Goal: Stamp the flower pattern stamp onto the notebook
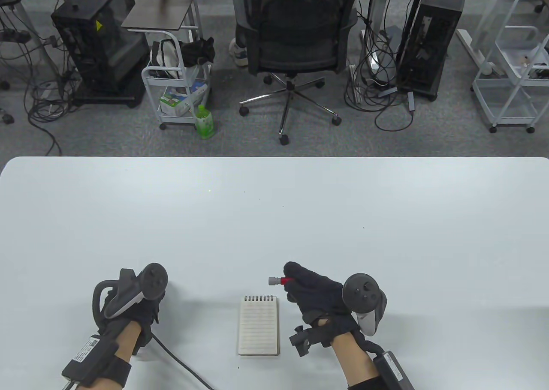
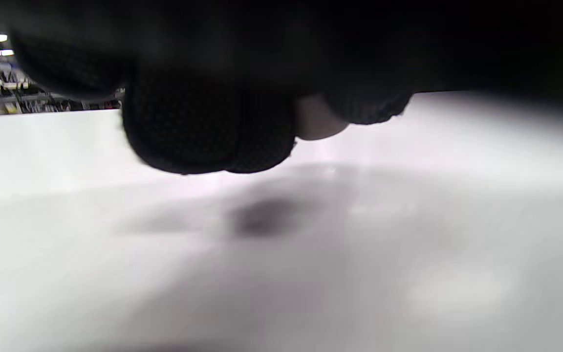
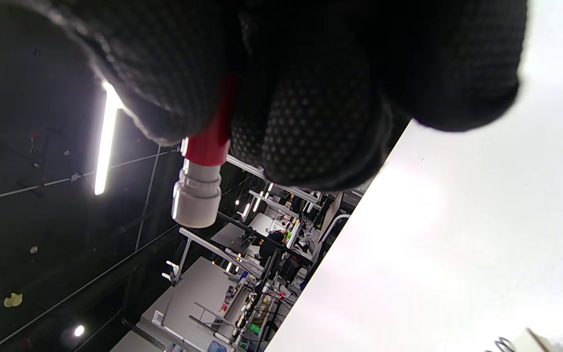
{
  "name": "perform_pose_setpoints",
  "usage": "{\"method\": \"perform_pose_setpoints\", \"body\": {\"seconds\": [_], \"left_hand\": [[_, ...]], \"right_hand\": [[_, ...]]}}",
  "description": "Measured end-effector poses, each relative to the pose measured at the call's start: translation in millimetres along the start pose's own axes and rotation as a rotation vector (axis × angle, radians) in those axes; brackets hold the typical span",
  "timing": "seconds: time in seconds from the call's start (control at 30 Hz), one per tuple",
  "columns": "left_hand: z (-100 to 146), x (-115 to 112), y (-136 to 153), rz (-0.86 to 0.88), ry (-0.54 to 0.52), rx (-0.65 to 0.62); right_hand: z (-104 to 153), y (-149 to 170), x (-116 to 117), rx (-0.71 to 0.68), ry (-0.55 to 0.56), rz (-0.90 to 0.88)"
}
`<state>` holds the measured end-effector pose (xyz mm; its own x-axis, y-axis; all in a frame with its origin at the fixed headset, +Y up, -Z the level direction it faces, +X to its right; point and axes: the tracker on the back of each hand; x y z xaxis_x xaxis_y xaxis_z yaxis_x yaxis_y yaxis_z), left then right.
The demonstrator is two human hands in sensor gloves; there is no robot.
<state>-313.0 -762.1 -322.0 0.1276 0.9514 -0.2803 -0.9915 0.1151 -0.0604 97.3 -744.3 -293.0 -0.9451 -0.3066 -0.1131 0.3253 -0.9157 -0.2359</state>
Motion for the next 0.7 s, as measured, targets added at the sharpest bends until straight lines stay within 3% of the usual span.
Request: {"method": "perform_pose_setpoints", "body": {"seconds": [0.13,0.53,0.7], "left_hand": [[-2,-8,-4,-0.111,0.023,0.001],[1,-14,-11,-0.207,0.004,-0.021],[0,-12,-8,-0.188,0.050,-0.012]], "right_hand": [[0,0,0,-0.011,0.000,0.026],[1,-1,1,-0.032,-0.013,0.064],[1,-1,1,-0.040,-0.023,0.088]]}}
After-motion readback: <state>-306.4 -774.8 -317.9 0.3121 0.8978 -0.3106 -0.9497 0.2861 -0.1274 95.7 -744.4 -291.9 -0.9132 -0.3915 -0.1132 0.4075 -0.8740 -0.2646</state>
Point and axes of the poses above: the tracker on the back of each hand, its own y axis roughly to the little-finger side, its own z axis roughly from the fingertips to the wrist, x = y × z, and after that the axes turned 8 degrees about y, right-handed
